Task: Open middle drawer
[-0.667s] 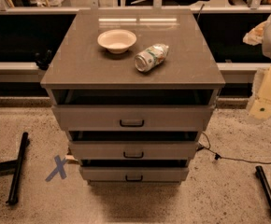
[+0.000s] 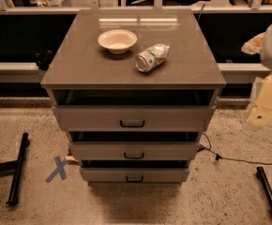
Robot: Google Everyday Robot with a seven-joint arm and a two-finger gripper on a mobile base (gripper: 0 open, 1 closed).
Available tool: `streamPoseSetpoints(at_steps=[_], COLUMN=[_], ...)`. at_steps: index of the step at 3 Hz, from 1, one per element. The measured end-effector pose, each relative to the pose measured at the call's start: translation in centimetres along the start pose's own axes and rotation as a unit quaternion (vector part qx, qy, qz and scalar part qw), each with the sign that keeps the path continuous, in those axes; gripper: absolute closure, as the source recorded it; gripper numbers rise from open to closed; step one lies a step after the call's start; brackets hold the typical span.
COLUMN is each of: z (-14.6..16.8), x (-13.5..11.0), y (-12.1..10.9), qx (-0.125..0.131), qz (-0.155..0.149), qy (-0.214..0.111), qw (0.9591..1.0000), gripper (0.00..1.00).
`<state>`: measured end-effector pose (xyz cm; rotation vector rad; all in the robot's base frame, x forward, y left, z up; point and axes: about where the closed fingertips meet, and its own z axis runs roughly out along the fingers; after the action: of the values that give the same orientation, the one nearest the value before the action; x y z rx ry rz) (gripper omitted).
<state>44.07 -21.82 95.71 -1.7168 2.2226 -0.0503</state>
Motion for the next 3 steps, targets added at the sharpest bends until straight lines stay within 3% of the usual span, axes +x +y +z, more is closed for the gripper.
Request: streamPoseSetpoints(at_steps=[2, 3], z=[9.5, 15.4], x=[2.1, 2.6], y=[2.3, 4.3], qx=[-0.05, -0.091], qz=[-0.019, -0.024], qy=[-0.059, -0.091], qw=[0.9968, 0.9914], gripper=[0.0, 0.0])
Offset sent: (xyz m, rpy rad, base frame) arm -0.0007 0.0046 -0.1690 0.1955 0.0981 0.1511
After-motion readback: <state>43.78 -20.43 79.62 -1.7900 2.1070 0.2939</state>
